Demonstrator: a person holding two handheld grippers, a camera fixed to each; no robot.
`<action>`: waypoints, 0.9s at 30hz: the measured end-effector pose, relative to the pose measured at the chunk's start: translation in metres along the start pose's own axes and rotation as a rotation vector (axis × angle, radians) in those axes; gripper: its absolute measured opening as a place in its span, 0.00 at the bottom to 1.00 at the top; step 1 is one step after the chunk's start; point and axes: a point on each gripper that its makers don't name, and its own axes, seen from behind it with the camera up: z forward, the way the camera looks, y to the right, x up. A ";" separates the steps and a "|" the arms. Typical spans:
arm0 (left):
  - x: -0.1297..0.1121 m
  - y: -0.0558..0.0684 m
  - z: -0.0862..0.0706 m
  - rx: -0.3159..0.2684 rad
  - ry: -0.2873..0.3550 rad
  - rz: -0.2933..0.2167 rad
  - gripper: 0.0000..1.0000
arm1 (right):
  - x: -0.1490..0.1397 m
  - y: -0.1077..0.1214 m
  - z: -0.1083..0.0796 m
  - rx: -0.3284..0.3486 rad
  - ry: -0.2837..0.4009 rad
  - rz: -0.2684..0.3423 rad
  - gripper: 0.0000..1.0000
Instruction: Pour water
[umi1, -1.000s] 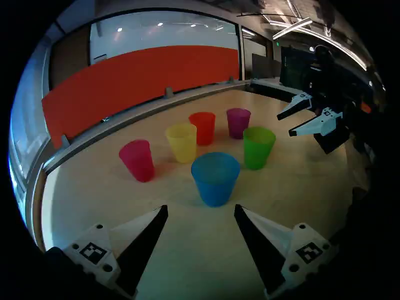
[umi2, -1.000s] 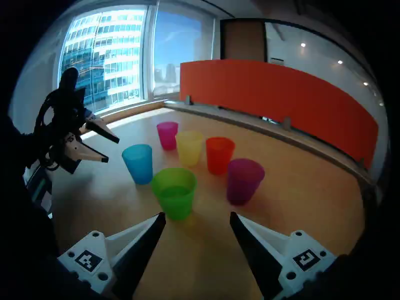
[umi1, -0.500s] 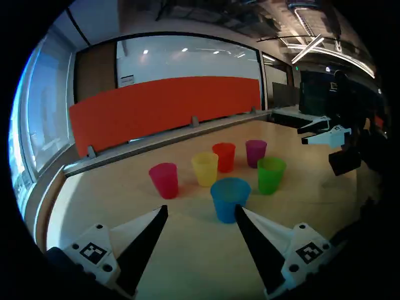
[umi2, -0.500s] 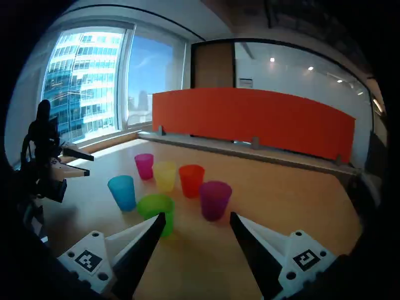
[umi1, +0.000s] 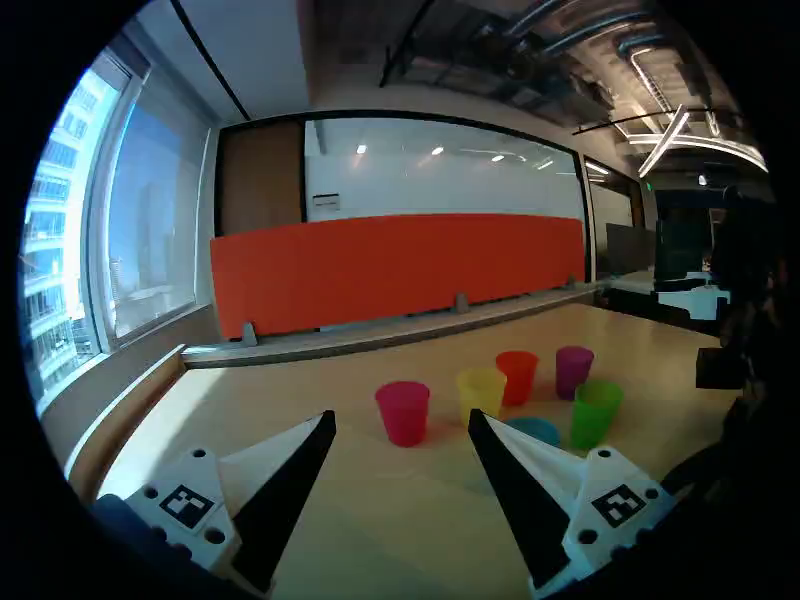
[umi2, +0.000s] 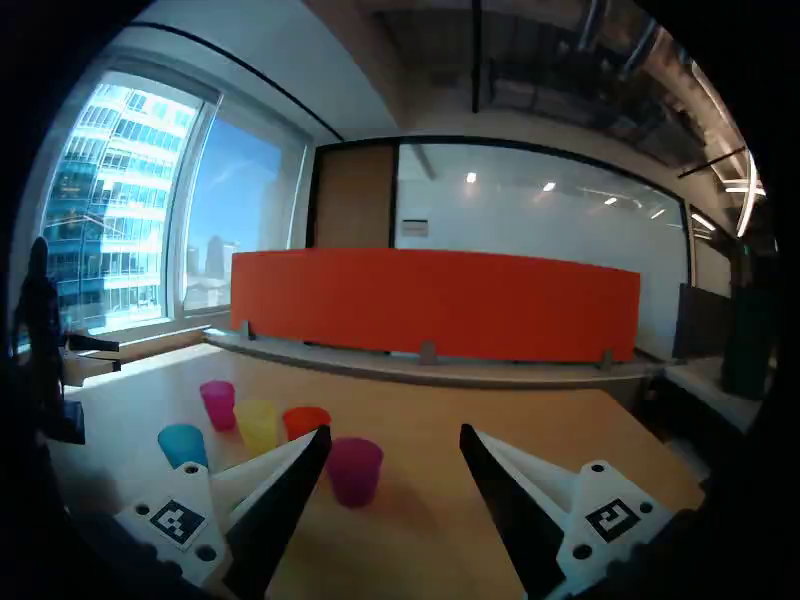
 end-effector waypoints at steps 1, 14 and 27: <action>0.004 -0.003 0.000 0.010 0.010 -0.009 0.99 | 0.005 0.003 0.000 -0.016 0.015 0.000 1.00; 0.032 -0.025 -0.003 0.097 0.138 -0.091 0.99 | 0.024 0.036 -0.003 -0.190 0.126 -0.013 1.00; 0.019 -0.035 0.004 0.199 0.161 -0.044 0.99 | 0.018 0.037 -0.008 -0.215 0.165 0.060 1.00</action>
